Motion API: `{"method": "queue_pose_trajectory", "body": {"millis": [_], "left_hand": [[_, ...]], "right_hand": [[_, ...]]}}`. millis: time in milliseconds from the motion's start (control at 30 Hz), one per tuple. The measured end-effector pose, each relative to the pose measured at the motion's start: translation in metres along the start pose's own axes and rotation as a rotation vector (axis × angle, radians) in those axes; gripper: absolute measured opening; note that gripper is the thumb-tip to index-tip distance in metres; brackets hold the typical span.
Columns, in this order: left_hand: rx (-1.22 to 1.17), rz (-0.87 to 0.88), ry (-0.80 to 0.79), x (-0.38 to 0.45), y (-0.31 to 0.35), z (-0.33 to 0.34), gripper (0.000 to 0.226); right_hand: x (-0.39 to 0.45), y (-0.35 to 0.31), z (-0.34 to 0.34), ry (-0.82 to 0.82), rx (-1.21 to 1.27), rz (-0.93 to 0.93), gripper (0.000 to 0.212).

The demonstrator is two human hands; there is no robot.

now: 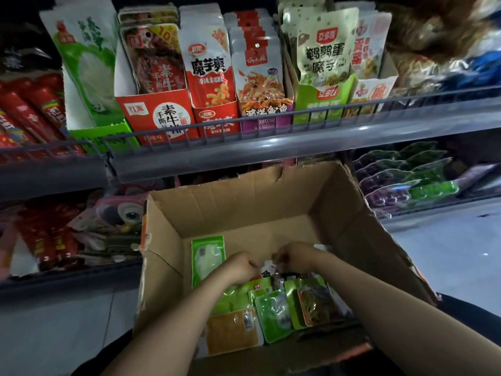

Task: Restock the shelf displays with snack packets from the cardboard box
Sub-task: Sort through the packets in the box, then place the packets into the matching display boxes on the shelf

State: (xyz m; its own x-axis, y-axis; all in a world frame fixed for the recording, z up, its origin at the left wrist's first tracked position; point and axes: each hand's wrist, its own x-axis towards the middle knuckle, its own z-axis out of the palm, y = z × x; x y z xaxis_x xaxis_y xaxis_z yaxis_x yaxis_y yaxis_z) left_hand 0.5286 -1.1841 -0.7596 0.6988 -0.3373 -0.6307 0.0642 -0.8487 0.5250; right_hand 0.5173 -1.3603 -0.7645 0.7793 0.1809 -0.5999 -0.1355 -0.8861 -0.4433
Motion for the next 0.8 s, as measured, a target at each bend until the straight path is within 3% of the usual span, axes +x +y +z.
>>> {"method": "queue_pose_trajectory", "body": {"millis": [167, 400, 533, 600, 700, 800], "left_hand": [[0.035, -0.023, -0.013, 0.004, -0.002, 0.004, 0.023], [0.032, -0.073, -0.092, 0.008, -0.014, 0.002, 0.012], [-0.007, -0.09, -0.066, 0.01, -0.014, 0.002, 0.015], [-0.019, -0.1, -0.051, 0.01, -0.012, -0.002, 0.018], [-0.104, -0.11, 0.022, 0.011, -0.008, -0.013, 0.02], [-0.253, -0.086, 0.116, 0.01, -0.001, -0.027, 0.019]], "right_hand": [[0.001, 0.0, 0.009, -0.104, -0.078, 0.01, 0.032], [0.001, 0.002, 0.012, -0.09, -0.064, 0.019, 0.033], [0.0, 0.004, 0.011, -0.068, 0.048, 0.017, 0.025], [0.001, 0.006, 0.011, -0.043, 0.177, 0.011, 0.006], [0.002, 0.002, 0.007, 0.021, 0.412, 0.023, 0.005], [0.002, -0.008, 0.0, 0.113, 0.594, 0.003, 0.018]]}}
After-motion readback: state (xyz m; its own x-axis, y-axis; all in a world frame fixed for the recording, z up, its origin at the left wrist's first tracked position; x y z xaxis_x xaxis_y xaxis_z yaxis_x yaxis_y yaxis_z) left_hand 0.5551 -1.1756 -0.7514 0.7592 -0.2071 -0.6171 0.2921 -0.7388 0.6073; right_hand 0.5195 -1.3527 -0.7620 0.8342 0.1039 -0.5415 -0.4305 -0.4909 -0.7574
